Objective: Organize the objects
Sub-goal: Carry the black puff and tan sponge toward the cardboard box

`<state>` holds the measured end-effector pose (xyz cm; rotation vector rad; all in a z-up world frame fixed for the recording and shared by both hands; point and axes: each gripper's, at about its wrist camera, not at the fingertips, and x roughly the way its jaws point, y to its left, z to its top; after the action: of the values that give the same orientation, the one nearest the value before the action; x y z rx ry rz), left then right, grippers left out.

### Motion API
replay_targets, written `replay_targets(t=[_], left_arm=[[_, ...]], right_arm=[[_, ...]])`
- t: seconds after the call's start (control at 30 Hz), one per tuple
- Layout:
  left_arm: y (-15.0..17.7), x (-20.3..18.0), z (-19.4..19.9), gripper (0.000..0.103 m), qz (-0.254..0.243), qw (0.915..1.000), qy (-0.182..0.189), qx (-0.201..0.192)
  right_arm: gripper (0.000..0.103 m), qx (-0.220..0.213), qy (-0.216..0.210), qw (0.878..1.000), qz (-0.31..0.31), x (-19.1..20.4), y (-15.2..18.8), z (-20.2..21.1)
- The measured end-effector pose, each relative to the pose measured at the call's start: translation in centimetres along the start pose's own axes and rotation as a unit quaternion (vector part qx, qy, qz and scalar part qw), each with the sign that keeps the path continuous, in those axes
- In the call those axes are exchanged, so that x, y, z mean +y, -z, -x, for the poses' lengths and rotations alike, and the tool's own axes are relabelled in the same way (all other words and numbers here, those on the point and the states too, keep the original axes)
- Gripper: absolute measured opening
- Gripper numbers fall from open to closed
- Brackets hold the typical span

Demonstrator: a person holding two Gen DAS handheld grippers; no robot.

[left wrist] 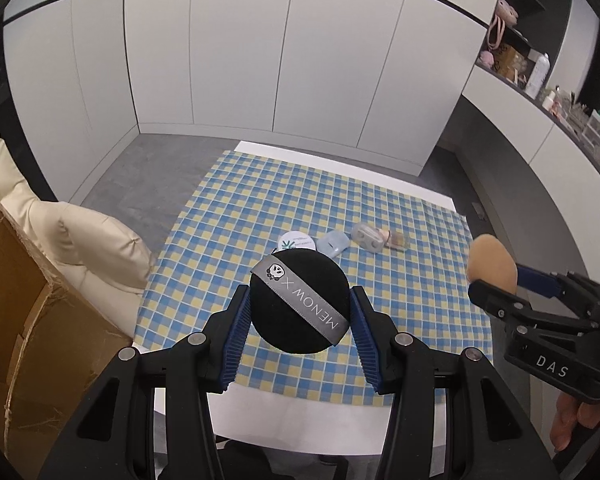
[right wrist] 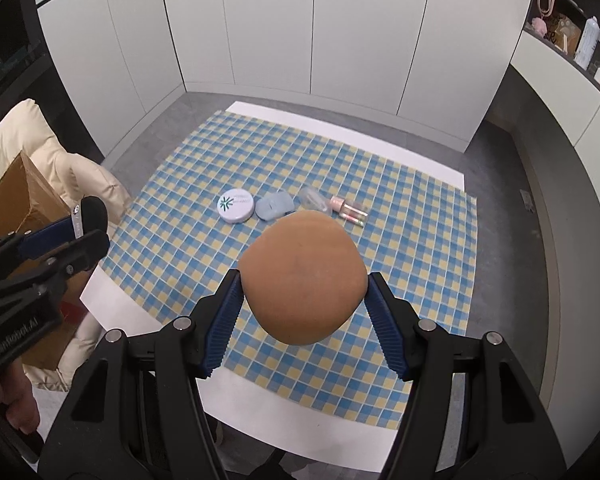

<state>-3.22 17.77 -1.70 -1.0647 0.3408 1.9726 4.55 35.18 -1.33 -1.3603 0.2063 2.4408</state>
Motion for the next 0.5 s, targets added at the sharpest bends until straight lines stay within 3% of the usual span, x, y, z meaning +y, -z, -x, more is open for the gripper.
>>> replay_targets(t=[0.5], left_arm=[[-0.7, -0.1, 1.0, 0.049, 0.0, 0.9998, -0.002, -0.019]], right_arm=[[0.065, 0.003, 0.002, 1.0, 0.0, 0.1, -0.1, -0.6]])
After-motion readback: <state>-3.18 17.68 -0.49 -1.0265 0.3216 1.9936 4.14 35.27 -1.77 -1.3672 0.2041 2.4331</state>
